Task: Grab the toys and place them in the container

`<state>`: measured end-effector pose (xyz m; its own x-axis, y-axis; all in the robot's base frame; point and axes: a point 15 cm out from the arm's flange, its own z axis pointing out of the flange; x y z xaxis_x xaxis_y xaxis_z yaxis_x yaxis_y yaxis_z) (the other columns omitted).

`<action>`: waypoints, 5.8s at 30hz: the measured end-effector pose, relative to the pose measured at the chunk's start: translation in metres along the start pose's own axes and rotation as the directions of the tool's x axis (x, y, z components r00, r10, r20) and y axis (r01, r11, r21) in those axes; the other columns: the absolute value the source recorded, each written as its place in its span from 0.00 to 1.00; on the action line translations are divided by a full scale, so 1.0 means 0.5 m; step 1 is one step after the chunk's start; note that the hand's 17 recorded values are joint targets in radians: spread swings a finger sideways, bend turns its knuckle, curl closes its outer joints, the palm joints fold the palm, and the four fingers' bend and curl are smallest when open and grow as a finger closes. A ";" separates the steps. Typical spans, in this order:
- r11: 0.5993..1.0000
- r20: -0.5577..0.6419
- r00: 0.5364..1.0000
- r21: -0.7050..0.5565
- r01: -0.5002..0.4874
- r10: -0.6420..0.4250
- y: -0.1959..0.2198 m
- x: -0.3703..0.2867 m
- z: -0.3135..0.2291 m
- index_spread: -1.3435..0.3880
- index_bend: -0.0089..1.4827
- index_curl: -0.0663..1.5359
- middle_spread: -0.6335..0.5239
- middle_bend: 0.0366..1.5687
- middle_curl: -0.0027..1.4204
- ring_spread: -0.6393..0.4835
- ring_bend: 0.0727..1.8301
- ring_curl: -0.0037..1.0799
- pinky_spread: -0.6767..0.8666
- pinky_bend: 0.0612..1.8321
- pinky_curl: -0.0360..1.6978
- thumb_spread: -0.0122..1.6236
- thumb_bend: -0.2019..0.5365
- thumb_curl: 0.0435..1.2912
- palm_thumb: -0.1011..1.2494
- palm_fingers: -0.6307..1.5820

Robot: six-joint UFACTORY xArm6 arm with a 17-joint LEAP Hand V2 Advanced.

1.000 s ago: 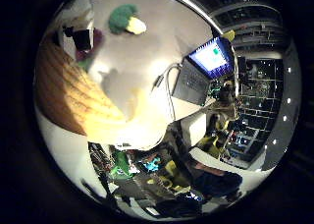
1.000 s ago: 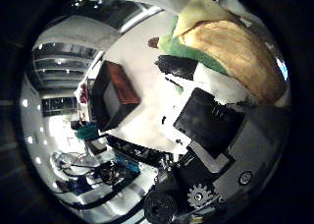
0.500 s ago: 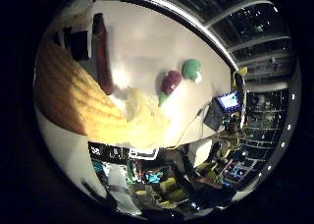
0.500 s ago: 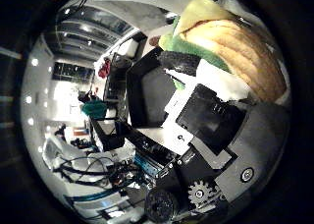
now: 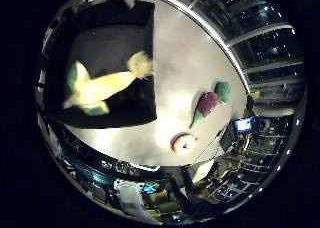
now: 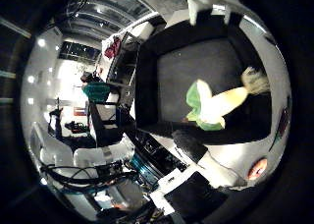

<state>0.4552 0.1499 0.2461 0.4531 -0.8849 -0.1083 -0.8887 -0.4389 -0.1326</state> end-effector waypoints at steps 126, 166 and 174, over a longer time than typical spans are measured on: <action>0.866 -0.044 0.904 -0.271 -0.421 0.426 0.632 0.651 0.286 0.58 0.53 0.43 0.40 0.63 0.44 0.37 0.58 0.48 0.19 0.55 0.31 0.60 0.24 0.25 0.65 0.90; 0.991 -0.068 0.989 0.011 -0.131 0.132 0.150 0.153 -0.132 0.66 0.82 0.45 0.47 0.85 0.42 0.42 0.78 0.54 0.31 0.59 0.66 0.58 0.24 0.37 0.76 0.83; 0.988 -0.031 0.999 0.151 -0.039 0.044 0.000 0.001 -0.098 0.67 0.82 0.44 0.47 0.85 0.42 0.42 0.78 0.54 0.31 0.57 0.69 0.58 0.24 0.37 0.76 0.83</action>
<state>0.4522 0.1419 0.2945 0.4109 -0.9078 -0.0839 -0.8850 -0.3751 -0.2757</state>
